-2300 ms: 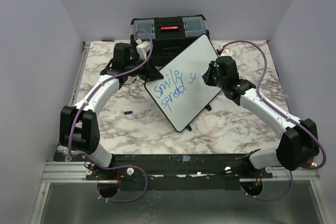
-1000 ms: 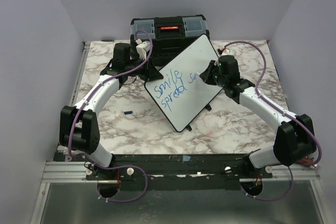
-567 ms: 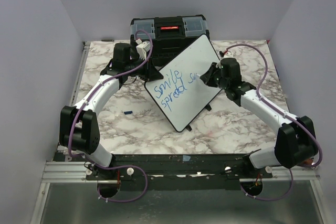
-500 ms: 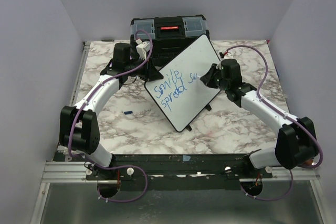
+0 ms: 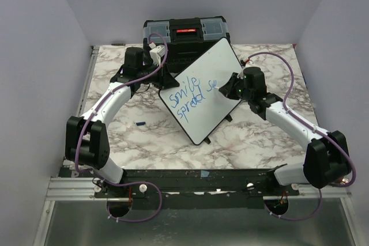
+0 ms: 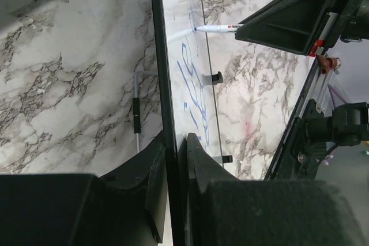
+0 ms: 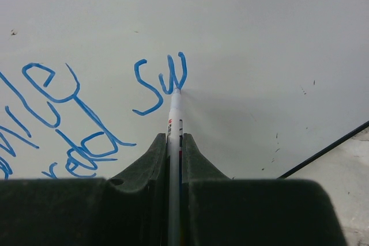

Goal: Write a sentence on the whiteboard
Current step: Write a sentence on the whiteboard stand.

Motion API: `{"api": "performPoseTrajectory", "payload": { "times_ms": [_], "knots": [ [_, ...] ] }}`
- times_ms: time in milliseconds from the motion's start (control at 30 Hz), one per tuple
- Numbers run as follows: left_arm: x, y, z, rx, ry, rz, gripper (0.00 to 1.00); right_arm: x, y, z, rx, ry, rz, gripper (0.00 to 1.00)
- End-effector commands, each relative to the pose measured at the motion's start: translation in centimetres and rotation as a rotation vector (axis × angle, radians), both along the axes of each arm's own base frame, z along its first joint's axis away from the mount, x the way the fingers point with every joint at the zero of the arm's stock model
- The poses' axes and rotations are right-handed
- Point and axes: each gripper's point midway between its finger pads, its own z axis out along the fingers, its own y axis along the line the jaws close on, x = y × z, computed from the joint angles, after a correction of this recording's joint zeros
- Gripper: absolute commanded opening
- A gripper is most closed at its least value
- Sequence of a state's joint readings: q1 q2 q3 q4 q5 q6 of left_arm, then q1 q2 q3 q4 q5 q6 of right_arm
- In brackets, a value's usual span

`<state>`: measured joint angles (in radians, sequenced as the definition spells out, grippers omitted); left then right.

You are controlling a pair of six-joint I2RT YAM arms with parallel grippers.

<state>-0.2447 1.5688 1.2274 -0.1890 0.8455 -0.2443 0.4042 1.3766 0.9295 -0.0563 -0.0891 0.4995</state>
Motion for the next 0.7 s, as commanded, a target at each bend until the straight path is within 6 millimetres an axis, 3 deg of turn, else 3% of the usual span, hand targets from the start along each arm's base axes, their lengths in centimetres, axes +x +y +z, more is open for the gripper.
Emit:
{"api": "performPoseTrajectory", "payload": {
  "times_ms": [0, 400, 667],
  "knots": [
    [0.9, -0.2, 2.8, 0.002, -0.206, -0.028, 0.0, 0.2, -0.3, -0.4, -0.023, 0.035, -0.029, 0.01],
    [0.9, -0.2, 2.7, 0.003, -0.203, -0.028, 0.0, 3.1, -1.3, 0.8, -0.087, -0.005, -0.115, 0.01],
    [1.0, -0.2, 2.7, 0.003, -0.202, -0.028, 0.0, 3.5, -1.7, 0.4, -0.111, 0.002, -0.133, 0.01]
  ]
}}
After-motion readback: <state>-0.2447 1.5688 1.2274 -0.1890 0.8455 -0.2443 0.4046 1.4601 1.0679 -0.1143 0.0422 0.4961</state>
